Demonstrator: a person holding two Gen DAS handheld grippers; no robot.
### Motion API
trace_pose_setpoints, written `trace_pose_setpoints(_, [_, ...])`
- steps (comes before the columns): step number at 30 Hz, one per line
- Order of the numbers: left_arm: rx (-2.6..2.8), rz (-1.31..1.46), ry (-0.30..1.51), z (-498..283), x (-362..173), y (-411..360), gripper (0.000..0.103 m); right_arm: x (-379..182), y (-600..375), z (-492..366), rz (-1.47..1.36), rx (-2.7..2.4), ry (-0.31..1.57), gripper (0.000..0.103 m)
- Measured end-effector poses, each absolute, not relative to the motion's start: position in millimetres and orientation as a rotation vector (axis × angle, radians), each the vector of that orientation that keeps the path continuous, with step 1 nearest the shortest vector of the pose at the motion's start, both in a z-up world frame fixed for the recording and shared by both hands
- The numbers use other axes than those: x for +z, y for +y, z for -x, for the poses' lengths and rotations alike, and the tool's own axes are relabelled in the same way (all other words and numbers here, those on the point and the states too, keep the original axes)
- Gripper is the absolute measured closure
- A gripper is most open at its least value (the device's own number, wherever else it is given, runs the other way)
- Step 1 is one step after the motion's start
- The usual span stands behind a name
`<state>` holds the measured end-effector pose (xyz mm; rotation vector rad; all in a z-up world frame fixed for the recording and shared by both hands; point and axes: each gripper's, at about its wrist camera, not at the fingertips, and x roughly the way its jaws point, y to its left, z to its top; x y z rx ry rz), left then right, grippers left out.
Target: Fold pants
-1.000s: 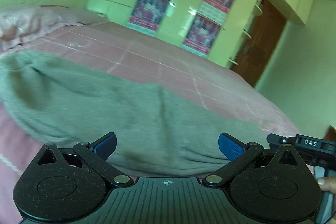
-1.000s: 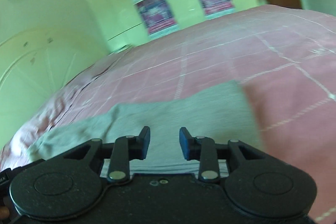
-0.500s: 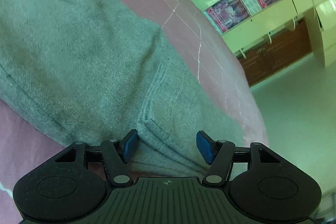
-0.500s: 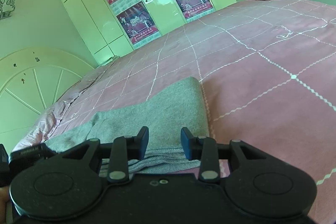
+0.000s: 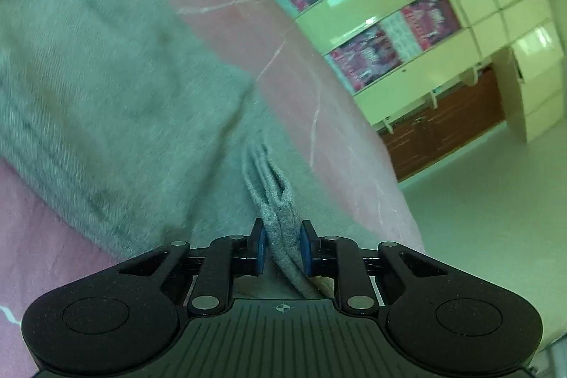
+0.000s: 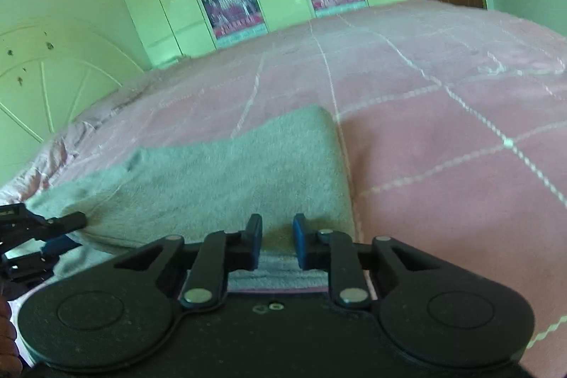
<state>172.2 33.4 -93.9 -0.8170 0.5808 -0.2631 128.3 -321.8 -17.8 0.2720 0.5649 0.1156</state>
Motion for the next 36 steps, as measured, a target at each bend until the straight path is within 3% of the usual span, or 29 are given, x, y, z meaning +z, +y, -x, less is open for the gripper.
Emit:
trace_pose_setpoints(2, [-0.234,0.784,0.557,-164,-91,35,0.083,-18,-320,-128,-0.25,0.127,0.565,0.092])
trace_pose_setpoints(5, [-0.196,0.768,0.707,-179,-125,40,0.083,-30,-318,-139,-0.238,0.124,0.654,0.092])
trace_pose_setpoints(9, [-0.229,0.799,0.695,-178,-126,48,0.082,0,-323,-138,-0.244,0.118,0.516,0.085])
trace_pose_setpoints(14, [-0.232,0.794,0.69,-180,-130,46,0.082,17,-324,-204,-0.191,0.071,0.518,0.086])
trace_pose_setpoints(16, [-0.221,0.817,0.669,-176,-127,47,0.081,6,-323,-231,-0.177,0.061,0.581,0.093])
trace_pose_setpoints(19, [-0.209,0.758,0.608,-169,-114,42,0.08,-29,-325,-264,-0.151,0.036,0.764,0.097])
trace_pose_setpoints(25, [-0.212,0.675,0.611,-173,-94,43,0.079,0,-319,-249,-0.132,0.072,0.598,0.097])
trace_pose_setpoints(29, [-0.206,0.681,0.66,-176,-103,46,0.076,-29,-322,-279,-0.132,0.036,0.715,0.095])
trace_pose_setpoints(36, [-0.188,0.682,0.648,-174,-107,43,0.076,-12,-316,-261,-0.116,0.069,0.593,0.093])
